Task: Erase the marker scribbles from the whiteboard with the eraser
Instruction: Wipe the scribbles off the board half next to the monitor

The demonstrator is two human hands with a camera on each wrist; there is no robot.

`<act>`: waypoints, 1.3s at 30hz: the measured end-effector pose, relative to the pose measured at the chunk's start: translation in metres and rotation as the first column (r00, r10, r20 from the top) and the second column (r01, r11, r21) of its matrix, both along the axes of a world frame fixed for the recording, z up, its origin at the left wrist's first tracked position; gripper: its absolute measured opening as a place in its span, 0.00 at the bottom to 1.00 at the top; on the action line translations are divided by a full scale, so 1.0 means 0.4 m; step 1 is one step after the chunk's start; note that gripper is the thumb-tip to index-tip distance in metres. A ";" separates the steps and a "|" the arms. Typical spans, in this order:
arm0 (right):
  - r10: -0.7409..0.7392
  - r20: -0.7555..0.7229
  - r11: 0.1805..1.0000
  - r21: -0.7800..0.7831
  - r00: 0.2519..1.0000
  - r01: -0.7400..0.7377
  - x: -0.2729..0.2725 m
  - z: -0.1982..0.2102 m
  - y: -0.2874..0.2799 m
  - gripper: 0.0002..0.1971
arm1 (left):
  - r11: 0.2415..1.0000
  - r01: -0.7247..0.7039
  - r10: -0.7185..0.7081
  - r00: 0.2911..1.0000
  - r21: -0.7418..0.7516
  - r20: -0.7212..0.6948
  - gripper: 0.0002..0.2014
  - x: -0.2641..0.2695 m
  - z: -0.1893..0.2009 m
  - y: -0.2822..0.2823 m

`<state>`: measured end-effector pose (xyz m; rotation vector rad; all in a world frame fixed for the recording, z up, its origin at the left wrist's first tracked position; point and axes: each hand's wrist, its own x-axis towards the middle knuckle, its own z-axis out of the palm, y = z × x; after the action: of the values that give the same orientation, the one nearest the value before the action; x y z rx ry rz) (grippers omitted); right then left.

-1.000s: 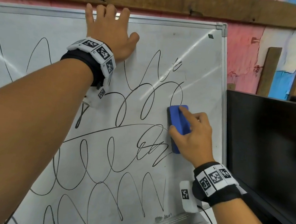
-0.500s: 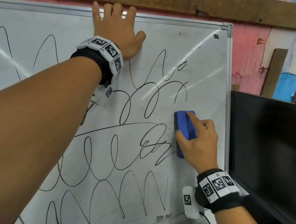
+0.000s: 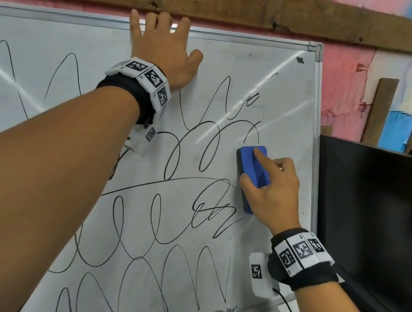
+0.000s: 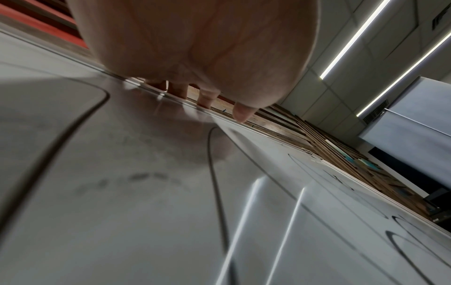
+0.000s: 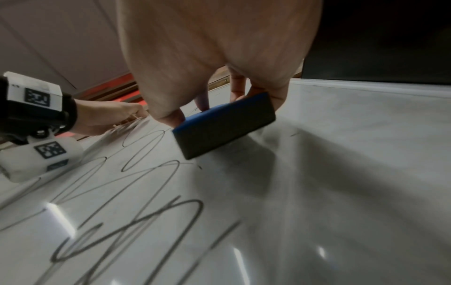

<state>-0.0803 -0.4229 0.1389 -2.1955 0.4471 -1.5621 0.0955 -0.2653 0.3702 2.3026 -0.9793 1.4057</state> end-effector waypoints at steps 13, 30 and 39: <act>-0.031 0.063 0.998 -0.056 0.998 0.034 0.013 0.051 -0.025 0.18 | 1.000 0.008 -0.008 1.000 -0.001 0.007 0.33 0.010 0.000 -0.002; -0.066 0.093 0.998 -0.018 0.994 0.067 0.002 0.119 -0.050 0.20 | 1.000 0.029 -0.029 0.999 -0.004 -0.015 0.31 0.006 0.005 0.003; -0.045 0.068 0.999 0.008 0.997 0.044 -0.023 0.047 -0.043 0.20 | 1.000 0.030 -0.030 0.999 0.000 -0.013 0.32 0.006 0.004 0.005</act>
<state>-0.0893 -0.4403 0.1576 -2.1341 0.4820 -1.6513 0.0980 -0.2633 0.3718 2.2846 -1.0056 1.3767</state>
